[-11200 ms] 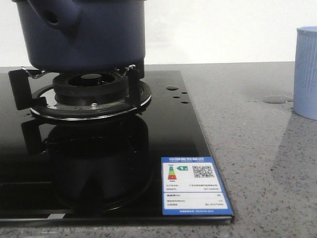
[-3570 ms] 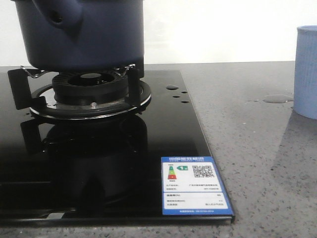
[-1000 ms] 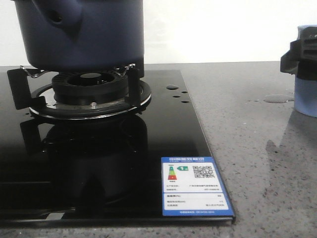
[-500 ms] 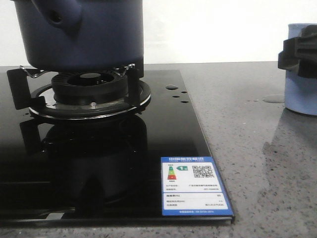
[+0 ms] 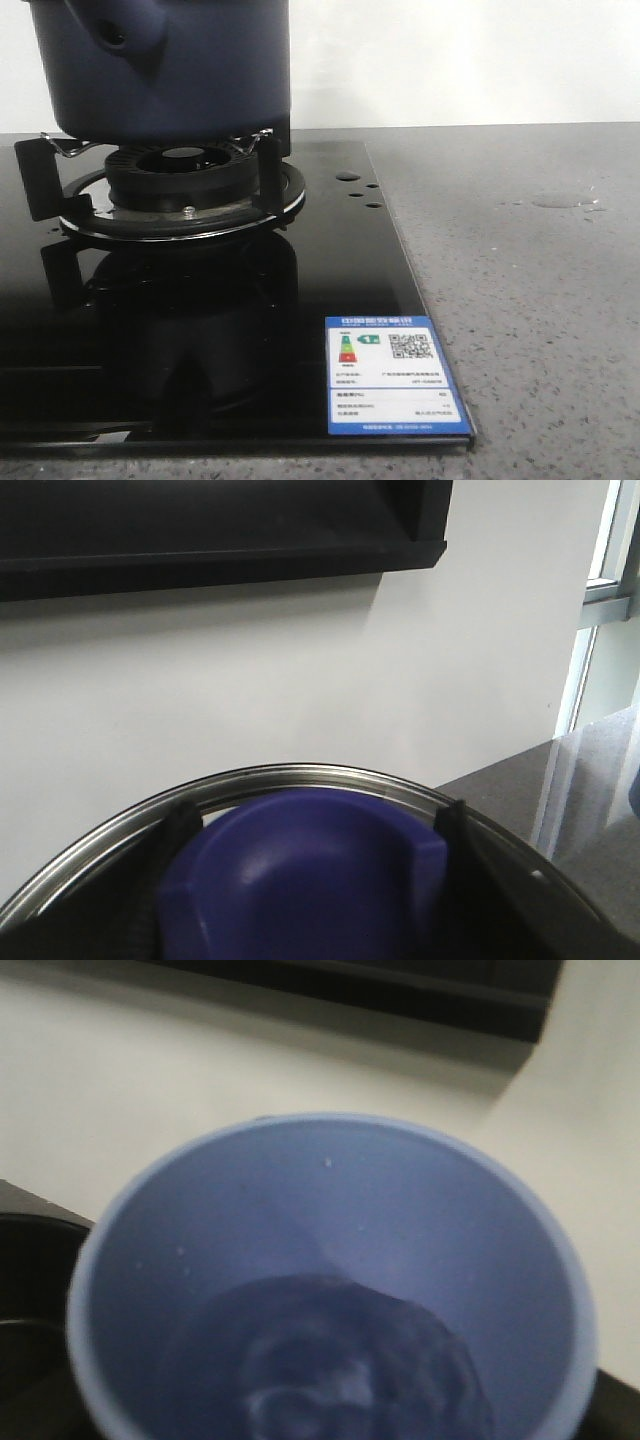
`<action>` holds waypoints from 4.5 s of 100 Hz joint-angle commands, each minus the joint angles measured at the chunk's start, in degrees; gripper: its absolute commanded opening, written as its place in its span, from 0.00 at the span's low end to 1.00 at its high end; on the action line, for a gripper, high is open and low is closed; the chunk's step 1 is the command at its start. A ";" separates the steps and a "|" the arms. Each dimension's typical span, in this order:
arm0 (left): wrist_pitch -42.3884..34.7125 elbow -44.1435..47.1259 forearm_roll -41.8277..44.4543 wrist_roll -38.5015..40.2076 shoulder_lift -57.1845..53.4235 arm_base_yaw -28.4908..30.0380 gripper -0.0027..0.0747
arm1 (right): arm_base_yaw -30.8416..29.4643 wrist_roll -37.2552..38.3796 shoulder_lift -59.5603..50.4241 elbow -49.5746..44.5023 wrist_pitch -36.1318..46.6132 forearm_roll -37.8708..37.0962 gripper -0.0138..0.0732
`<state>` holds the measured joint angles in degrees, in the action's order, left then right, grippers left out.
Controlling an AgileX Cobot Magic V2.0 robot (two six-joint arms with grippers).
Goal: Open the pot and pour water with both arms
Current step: 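Carry the cup over the open saucepan and tilt it to pour water, then lower the cup back onto the counter and open the right gripper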
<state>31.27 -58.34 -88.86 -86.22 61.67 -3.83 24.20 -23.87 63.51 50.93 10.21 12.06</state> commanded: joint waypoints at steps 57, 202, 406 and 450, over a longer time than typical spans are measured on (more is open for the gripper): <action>-0.20 -2.08 -4.61 0.53 -3.70 0.10 0.36 | 10.10 -1.90 22.60 39.07 -23.07 -16.32 0.40; -0.63 -2.08 -2.16 0.53 -3.70 -4.32 0.36 | 9.48 -5.68 34.61 44.52 -15.15 -88.30 0.40; -1.75 -2.08 -1.10 0.43 0.84 -5.67 0.36 | -15.17 28.47 0.39 -22.26 18.52 -26.62 0.40; 0.37 -2.08 -1.31 0.43 2.71 -5.67 0.36 | -15.17 28.57 3.83 -26.45 21.98 -17.62 0.69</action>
<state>30.67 -58.34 -86.60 -86.18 65.64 -9.05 9.32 4.64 68.20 23.28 26.86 -6.74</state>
